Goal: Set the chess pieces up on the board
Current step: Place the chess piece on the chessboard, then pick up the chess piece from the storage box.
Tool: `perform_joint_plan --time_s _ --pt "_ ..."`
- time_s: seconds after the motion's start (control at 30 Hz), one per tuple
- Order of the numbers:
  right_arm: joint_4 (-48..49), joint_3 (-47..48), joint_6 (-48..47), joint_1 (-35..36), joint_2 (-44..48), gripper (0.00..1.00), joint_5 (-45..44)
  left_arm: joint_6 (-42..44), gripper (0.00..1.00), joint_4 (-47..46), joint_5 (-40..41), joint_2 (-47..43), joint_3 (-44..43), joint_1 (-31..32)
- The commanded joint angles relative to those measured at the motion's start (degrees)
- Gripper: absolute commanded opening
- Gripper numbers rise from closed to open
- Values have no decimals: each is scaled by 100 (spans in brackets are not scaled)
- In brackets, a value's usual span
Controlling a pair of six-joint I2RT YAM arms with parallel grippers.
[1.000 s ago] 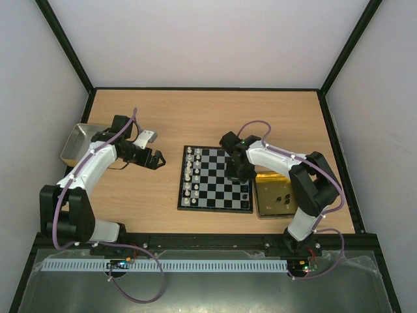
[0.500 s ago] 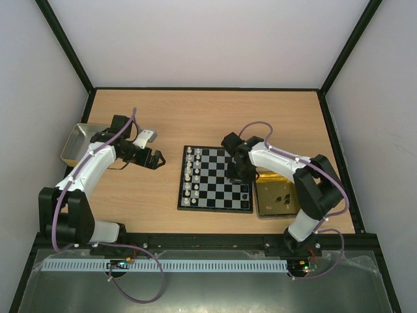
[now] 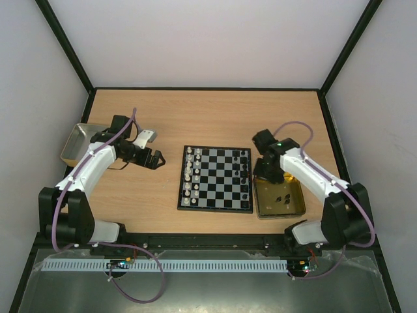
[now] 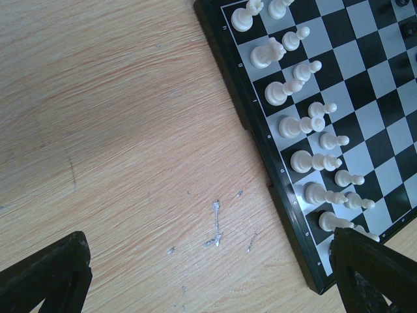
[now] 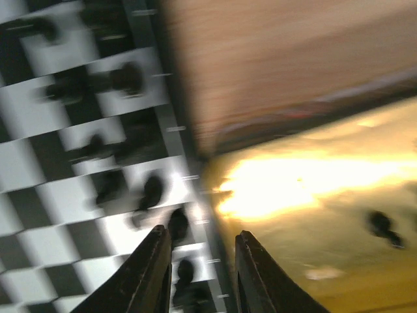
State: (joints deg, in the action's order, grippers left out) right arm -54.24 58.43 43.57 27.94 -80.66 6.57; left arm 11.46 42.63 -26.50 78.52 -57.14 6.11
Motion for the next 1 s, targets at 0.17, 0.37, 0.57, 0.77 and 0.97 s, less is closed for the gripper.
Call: perform_joint_plan --time_s 0.17,0.37,0.57,0.77,0.97 --pt "-501 -1408 250 -1293 859 26 -512 1 99 -27 -70 -11 93 4" --pt "-119 -1934 275 -1468 904 26 -203 14 99 -18 -83 11 90 4" --pt "238 -2095 321 -1496 807 25 -51 9 99 -18 -70 6 85 4" --pt "406 -2071 263 -1569 679 24 -87 9 99 -18 -59 -17 95 4" --pt "434 -2063 123 -1741 612 21 -189 -1 99 -26 -43 -45 92 4"
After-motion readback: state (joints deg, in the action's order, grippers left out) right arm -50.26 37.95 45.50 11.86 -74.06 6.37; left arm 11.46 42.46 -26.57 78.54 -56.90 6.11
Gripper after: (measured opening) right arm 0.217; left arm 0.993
